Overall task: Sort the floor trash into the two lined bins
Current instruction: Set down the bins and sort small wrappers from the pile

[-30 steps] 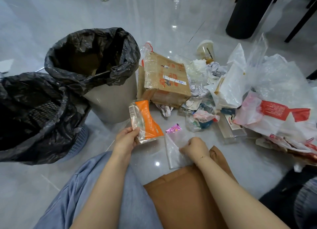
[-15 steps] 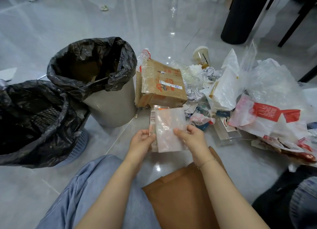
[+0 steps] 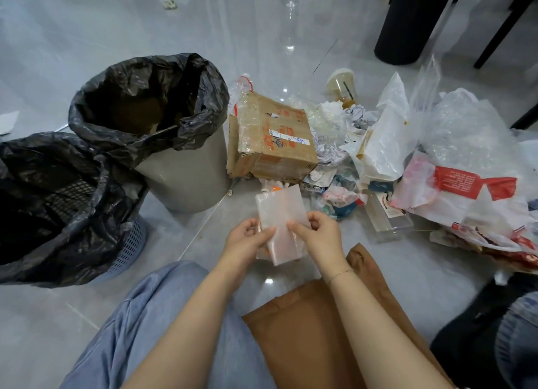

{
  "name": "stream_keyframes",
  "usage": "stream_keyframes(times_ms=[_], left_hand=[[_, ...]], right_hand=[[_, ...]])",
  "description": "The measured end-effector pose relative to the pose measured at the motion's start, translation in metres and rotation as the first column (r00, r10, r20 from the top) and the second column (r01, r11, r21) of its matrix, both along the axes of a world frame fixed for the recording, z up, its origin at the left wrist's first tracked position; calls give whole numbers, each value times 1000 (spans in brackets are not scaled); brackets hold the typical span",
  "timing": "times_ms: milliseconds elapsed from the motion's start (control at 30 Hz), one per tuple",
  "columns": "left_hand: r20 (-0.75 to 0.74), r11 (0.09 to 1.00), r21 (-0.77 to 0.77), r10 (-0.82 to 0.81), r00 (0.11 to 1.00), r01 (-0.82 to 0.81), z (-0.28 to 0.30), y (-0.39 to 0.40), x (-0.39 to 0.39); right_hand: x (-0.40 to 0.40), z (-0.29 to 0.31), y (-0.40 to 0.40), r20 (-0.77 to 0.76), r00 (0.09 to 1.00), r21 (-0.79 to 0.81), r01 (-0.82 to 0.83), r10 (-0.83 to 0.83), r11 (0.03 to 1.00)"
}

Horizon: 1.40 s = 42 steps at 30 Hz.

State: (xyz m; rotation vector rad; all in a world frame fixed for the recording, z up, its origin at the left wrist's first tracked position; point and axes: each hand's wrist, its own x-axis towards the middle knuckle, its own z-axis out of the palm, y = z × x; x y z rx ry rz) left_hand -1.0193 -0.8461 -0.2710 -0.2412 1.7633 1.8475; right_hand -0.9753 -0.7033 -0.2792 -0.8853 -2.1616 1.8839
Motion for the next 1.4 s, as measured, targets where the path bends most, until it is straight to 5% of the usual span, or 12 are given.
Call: stream_keyframes(times_ms=[100,200,300,600,733,1000,1400], left_hand=[[-73,990,-42,128,989,-132,-2,-7,-9],[-116,949,-75,296,948,-305,-6,-19,-20],[-120,909,-88,397,910,-408,-9,-27,-28],[-53,900,-66,429,902,-432,-10,-28,-31],[-36,897,-75,435,900,-436,-10,-28,-30],[-21,903,-76,422,906,-422,-15,-28,-30],[10,909,-68,413,911,-411,-20,-29,-29]], right_hand=[[-4,-4,9,20,998,-83,68,-66,994],[-6,-22,23,106,989,109,94,-105,990],[-9,-41,28,323,946,247,-95,10,964],[-35,-60,20,520,851,535,-254,-77,806],[-45,-72,17,551,833,474,-255,-57,843],[-22,-62,13,313,950,375,-135,12,917],[-46,-65,14,522,850,377,-307,73,874]])
